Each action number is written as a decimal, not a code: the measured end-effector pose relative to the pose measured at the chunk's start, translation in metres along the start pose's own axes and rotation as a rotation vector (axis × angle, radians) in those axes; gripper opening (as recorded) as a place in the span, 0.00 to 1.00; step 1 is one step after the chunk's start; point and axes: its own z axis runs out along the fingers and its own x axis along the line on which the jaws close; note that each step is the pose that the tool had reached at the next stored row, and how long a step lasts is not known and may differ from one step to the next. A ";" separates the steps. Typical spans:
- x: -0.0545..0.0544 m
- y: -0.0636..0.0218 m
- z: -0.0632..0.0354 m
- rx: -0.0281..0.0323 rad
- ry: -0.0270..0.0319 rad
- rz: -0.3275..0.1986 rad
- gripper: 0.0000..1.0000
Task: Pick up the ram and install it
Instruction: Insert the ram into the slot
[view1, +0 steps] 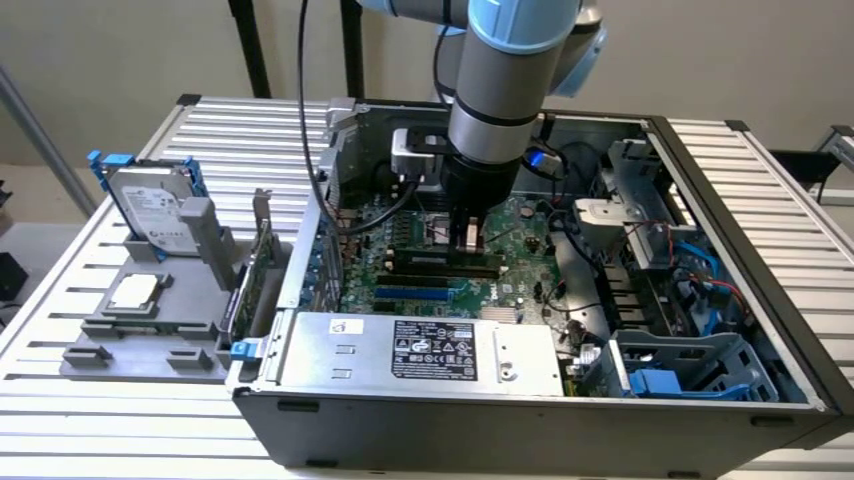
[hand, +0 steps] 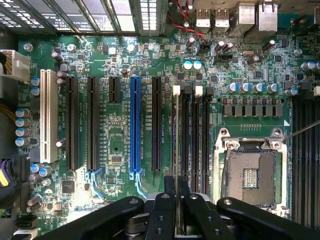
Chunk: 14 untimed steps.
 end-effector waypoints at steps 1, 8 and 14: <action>0.000 0.0000 0.0000 0.0000 0.0010 0.000 0.13; -0.001 0.0004 0.0007 0.0003 0.0051 0.002 0.13; -0.003 0.0022 0.0018 0.0042 0.0050 0.008 0.13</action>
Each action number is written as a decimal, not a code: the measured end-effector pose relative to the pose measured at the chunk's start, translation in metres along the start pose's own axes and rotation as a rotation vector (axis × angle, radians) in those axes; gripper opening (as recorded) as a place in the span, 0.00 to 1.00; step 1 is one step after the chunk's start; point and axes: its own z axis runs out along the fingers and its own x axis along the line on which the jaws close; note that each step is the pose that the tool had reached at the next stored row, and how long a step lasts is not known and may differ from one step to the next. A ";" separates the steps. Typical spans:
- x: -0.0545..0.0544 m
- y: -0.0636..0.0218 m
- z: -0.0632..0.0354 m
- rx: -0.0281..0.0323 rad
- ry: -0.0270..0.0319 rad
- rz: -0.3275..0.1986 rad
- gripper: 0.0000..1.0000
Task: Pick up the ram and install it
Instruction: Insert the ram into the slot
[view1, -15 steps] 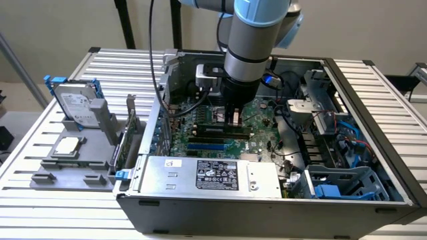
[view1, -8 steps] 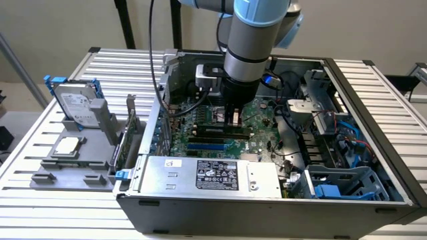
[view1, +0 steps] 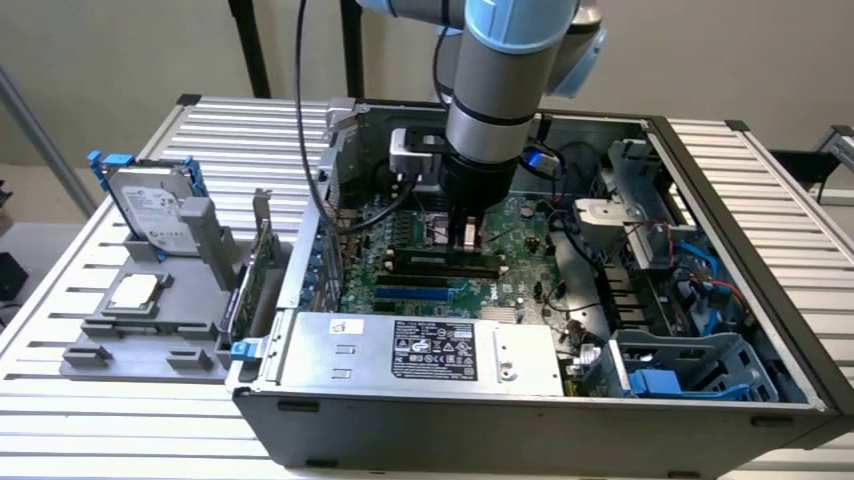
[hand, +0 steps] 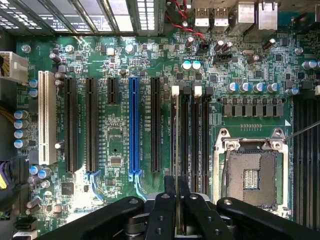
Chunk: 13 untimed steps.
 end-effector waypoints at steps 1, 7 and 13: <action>-0.001 0.0004 0.0002 0.0012 0.0000 0.000 0.13; -0.002 0.0006 0.0012 0.0137 0.0063 0.000 0.13; -0.002 0.0025 0.0018 0.0154 0.0107 0.000 0.13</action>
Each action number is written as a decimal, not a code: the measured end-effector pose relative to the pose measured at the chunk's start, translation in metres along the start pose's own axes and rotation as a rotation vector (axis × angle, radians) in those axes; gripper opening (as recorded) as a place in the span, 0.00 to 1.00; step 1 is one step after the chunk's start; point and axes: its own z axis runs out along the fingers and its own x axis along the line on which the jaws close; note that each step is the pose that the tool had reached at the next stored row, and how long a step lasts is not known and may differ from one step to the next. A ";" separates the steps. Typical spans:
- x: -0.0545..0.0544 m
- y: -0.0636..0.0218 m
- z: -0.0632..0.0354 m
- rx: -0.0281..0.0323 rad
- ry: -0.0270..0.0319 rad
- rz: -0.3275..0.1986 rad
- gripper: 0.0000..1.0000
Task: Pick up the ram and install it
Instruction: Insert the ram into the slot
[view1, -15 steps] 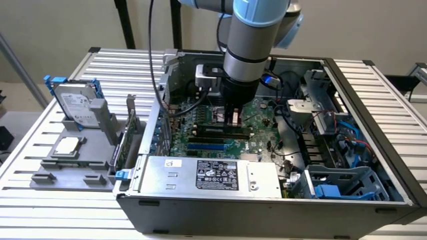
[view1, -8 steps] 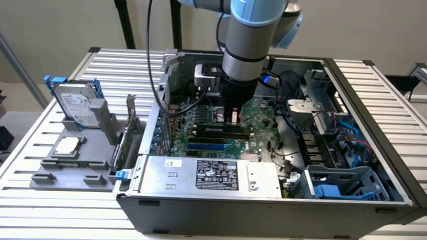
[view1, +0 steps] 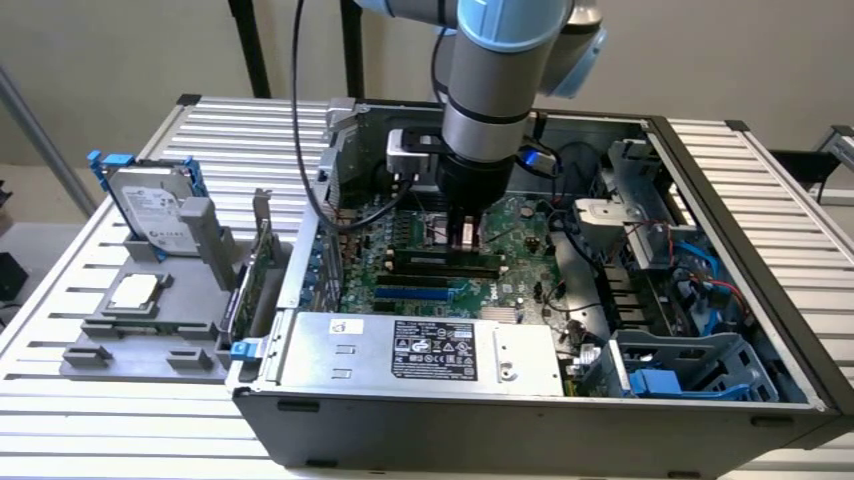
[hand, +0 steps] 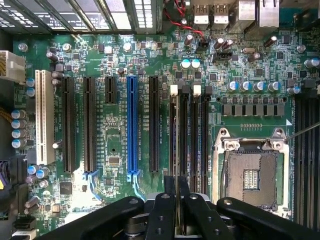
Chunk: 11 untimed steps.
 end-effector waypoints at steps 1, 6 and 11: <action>0.000 0.0004 0.0001 0.0003 0.0009 0.000 0.13; -0.001 0.0009 0.0009 0.0025 0.0047 0.000 0.13; -0.003 0.0009 0.0019 0.0050 0.0056 0.000 0.13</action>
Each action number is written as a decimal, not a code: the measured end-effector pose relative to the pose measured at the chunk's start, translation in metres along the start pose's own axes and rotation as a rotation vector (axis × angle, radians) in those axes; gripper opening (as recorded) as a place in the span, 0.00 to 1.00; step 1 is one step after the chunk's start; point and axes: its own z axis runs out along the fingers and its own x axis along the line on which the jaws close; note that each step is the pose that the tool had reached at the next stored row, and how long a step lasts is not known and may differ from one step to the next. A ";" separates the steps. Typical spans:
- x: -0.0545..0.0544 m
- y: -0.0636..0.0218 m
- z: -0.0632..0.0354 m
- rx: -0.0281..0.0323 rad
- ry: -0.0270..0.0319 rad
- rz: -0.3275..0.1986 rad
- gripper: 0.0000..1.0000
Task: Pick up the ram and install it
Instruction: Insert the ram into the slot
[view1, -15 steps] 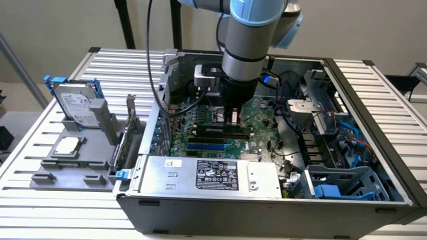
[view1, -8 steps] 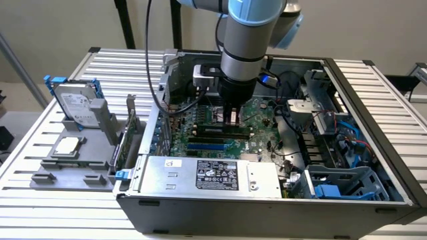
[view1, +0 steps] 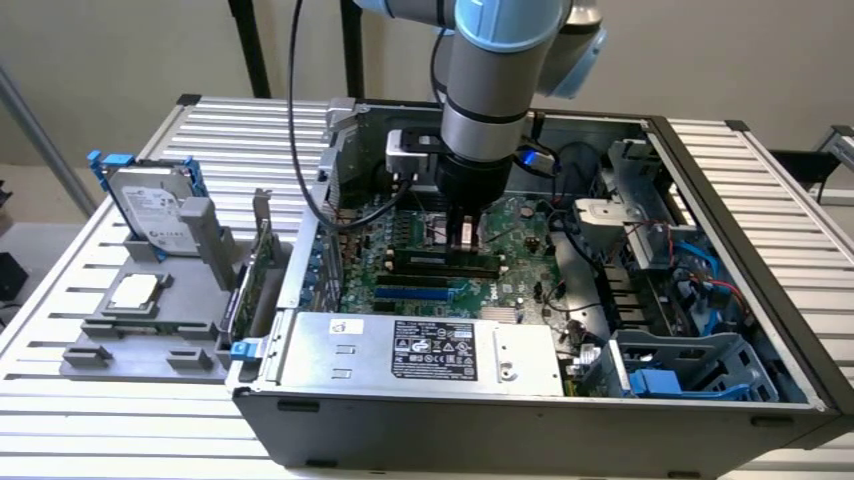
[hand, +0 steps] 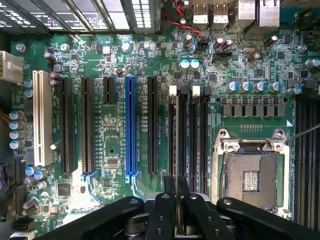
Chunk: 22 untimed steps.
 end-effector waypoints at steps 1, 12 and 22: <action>0.000 0.0000 0.0000 0.0001 0.0006 0.000 0.13; -0.001 0.0001 -0.0027 0.0004 0.0062 0.000 0.13; -0.001 0.0004 -0.0028 0.0009 0.0237 0.001 0.13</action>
